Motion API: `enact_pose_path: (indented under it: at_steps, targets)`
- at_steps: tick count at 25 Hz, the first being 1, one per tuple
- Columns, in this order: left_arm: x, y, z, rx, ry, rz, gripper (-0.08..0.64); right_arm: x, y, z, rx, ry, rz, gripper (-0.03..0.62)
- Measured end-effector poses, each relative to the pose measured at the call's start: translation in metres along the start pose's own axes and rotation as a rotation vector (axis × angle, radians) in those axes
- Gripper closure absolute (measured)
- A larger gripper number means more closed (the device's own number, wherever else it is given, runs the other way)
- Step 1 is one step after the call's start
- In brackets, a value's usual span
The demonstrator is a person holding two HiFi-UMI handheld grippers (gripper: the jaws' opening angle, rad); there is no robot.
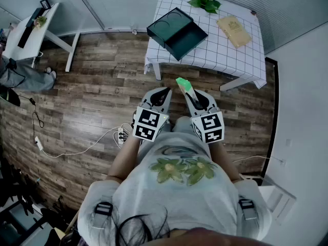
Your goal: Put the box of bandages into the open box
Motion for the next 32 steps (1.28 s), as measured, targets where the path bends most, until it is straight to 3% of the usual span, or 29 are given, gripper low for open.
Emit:
enact_pose_path:
  at_steps: [16,32]
  targets:
    - [-0.004,-0.004,-0.004,0.016,-0.017,0.002,0.552,0.002,0.006,-0.007,0.029,-0.022,-0.020,0.502]
    - [-0.056,0.017,0.037,0.017,-0.019,0.035,0.552,-0.045,0.022,-0.057,-0.010,-0.032,0.001,0.502]
Point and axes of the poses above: the fingertips, and each gripper's own axes: x backward along the fingers, z to its left, y out of its top, the point moved 5 cm from there along x, backward along the fingers, and after that the axes turned 4 degrees about -z, right-handed, at the moved point
